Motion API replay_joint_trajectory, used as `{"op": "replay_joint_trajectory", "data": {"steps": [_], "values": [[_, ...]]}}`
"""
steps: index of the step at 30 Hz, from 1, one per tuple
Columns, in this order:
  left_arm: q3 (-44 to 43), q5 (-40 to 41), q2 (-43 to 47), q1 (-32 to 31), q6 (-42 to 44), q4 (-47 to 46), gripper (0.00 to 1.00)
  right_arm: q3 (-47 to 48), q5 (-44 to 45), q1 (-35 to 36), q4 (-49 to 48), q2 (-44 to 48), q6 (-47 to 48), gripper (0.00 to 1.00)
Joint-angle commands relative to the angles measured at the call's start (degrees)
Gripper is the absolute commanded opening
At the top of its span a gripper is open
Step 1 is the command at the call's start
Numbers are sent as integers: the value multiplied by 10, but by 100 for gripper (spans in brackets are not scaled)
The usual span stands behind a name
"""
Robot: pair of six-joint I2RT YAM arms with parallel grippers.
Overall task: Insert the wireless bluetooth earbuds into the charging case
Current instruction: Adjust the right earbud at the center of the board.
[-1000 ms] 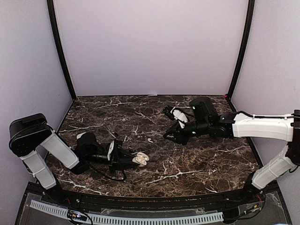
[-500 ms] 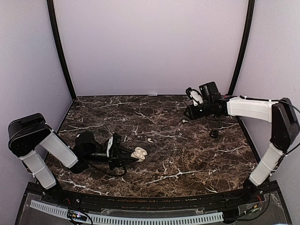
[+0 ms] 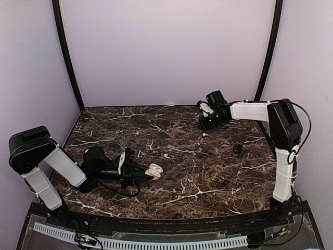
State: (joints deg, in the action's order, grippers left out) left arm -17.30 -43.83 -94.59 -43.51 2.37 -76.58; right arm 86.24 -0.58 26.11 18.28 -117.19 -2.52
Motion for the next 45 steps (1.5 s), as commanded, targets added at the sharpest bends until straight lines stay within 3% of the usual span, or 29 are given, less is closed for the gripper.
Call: {"op": "replay_joint_trajectory", "data": {"steps": [1, 16, 28, 45], "values": [[5, -4, 14, 3, 4, -11, 9, 53, 17, -5, 37, -24, 25, 33], [2, -9, 9, 3, 0, -12, 9, 107, -93, -46, 82, -99, 9, 45], [0, -12, 8, 3, -2, -11, 9, 90, -165, -54, 100, -99, 13, 38], [0, -11, 11, 3, 1, -4, 9, 72, -152, -54, 112, -77, 17, 27]]}}
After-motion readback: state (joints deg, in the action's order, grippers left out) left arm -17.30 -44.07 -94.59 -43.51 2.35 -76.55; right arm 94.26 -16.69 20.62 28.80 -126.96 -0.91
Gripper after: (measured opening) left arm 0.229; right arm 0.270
